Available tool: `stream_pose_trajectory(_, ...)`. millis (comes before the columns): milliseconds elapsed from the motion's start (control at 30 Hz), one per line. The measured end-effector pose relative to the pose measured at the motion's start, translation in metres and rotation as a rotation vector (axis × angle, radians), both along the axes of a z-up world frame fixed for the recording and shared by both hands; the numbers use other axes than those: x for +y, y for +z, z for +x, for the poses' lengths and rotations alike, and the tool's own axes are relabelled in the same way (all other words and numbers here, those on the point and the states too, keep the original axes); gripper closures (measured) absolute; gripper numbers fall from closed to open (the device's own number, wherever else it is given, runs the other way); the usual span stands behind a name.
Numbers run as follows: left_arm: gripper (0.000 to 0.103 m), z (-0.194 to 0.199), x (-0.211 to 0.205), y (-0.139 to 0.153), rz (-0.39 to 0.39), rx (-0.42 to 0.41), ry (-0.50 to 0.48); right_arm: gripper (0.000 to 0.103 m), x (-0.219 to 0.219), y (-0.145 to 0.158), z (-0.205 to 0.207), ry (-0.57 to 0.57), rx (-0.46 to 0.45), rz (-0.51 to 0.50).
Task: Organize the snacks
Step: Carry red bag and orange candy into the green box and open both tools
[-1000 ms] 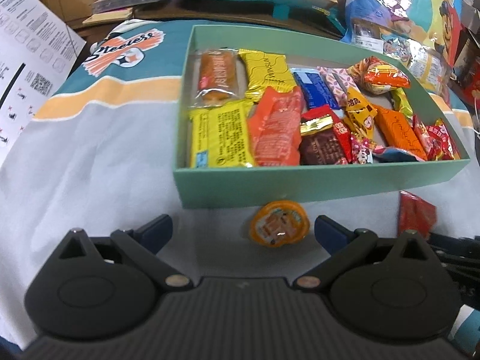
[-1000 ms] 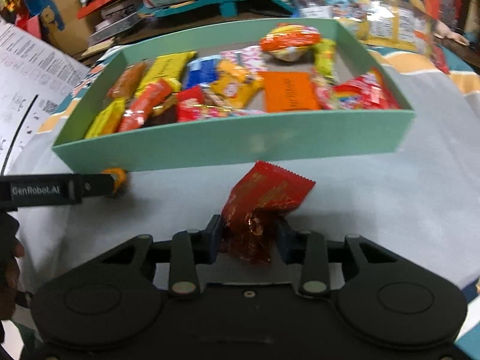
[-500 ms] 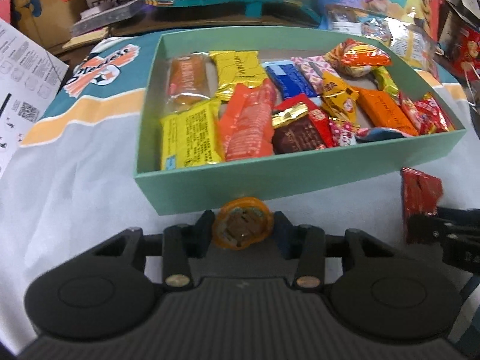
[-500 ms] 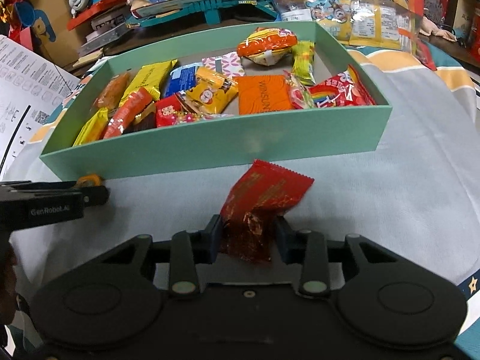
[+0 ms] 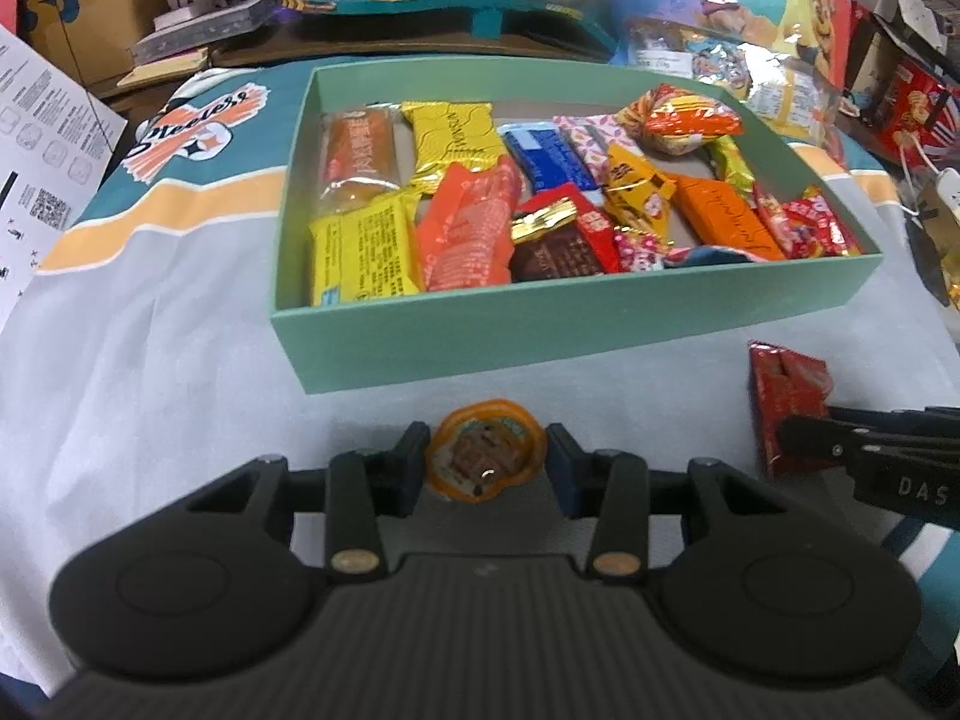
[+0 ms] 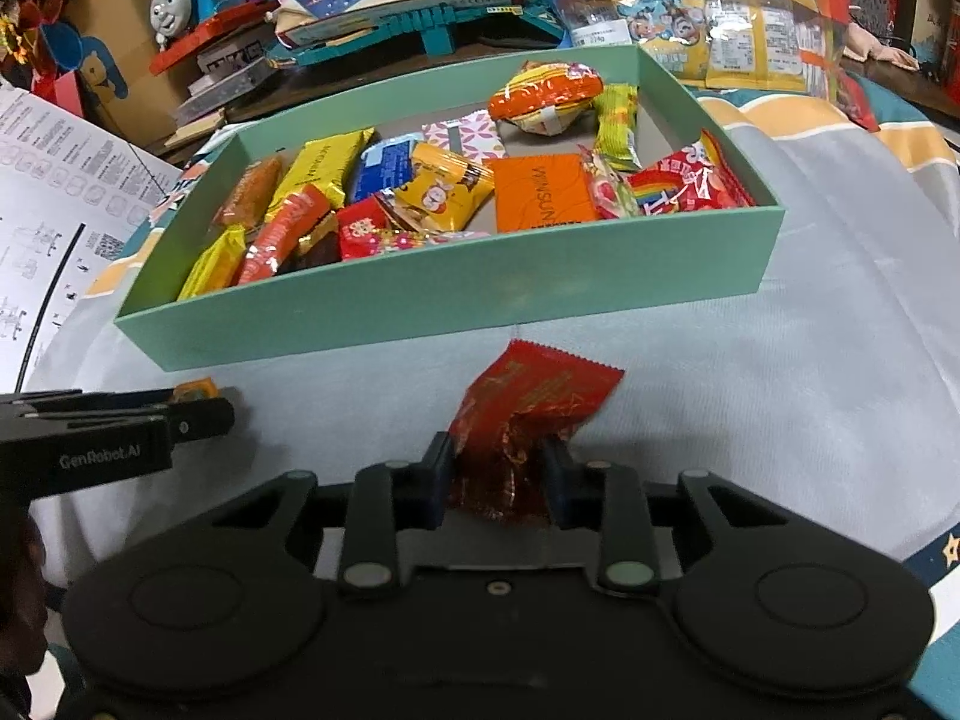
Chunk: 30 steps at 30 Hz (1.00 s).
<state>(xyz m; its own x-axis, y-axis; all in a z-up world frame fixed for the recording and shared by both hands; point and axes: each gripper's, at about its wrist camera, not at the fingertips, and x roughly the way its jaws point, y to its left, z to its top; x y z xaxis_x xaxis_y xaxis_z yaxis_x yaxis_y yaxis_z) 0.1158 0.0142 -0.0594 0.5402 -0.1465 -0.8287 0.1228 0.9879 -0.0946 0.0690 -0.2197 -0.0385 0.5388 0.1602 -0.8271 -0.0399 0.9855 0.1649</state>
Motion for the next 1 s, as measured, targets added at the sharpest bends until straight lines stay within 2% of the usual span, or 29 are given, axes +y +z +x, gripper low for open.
stream_pose_trajectory(367,0.062,-0.018,-0.005,0.022,-0.039,-0.036,-0.028,0.074,-0.007,0.022,-0.023,-0.015,-0.047,0.019)
stream_pose_trajectory(633,0.062,-0.023,-0.007,0.048,-0.089,-0.079,-0.056,0.074,-0.016,0.054,-0.033,-0.028,-0.115,0.051)
stream_pose_trajectory(800,0.062,-0.004,-0.004,0.065,-0.095,-0.11,-0.051,0.074,-0.018,0.074,-0.014,-0.019,-0.156,0.063)
stream_pose_trajectory(1000,0.062,0.04,0.007,0.079,-0.091,-0.13,-0.027,0.074,-0.01,0.087,0.032,0.012,-0.178,0.083)
